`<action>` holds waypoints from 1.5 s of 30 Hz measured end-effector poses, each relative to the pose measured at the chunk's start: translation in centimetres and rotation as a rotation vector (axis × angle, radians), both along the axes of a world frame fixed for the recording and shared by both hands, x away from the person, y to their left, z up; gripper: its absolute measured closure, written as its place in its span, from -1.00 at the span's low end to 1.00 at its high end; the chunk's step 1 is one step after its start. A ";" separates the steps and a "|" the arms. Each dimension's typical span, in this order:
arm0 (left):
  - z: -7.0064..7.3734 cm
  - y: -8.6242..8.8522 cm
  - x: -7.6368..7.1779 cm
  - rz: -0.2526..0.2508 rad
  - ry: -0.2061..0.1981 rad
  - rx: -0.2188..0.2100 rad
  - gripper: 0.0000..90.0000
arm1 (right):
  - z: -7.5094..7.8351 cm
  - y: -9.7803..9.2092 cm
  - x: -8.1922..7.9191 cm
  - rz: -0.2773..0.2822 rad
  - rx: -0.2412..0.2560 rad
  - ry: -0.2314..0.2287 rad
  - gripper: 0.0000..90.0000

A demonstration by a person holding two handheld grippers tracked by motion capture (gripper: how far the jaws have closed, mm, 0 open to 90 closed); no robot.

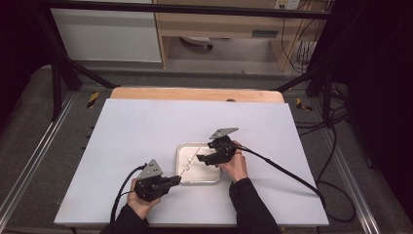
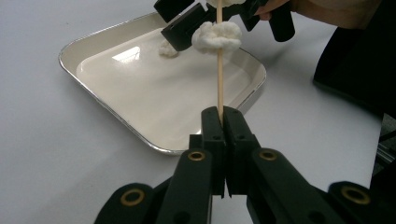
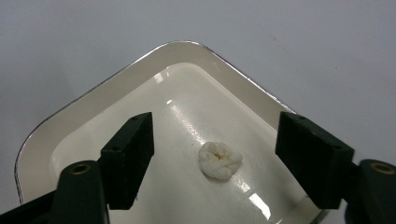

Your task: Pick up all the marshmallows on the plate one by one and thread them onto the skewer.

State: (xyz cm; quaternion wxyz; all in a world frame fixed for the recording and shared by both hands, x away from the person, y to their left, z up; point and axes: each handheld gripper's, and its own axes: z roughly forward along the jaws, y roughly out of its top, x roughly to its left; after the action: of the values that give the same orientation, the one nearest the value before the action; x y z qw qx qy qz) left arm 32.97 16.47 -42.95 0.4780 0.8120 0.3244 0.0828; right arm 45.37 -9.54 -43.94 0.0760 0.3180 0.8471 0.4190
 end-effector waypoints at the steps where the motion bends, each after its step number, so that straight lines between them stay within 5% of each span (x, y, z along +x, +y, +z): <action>1: 0.0 0.0 0.0 0.000 -0.001 0.002 0.97 | -0.1 0.1 0.0 0.005 0.006 0.005 -0.29; 17: 0.0 0.1 0.1 0.005 0.000 -0.001 0.97 | -1.0 0.3 -0.5 0.054 -0.106 -0.053 0.33; 33: 0.1 0.0 0.0 0.002 -0.005 0.002 0.97 | -1.1 0.3 -0.4 0.031 -0.083 -0.048 0.52; 45: 0.2 0.0 -0.1 0.000 -0.009 0.004 0.97 | 0.6 -0.2 -1.1 0.032 -0.037 -0.031 0.51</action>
State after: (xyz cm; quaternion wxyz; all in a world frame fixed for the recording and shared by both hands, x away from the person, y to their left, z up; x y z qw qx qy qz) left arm 32.89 16.45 -42.80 0.4780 0.8126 0.3220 0.0871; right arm 44.24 -9.79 -43.38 0.0883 0.2963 0.8584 0.4094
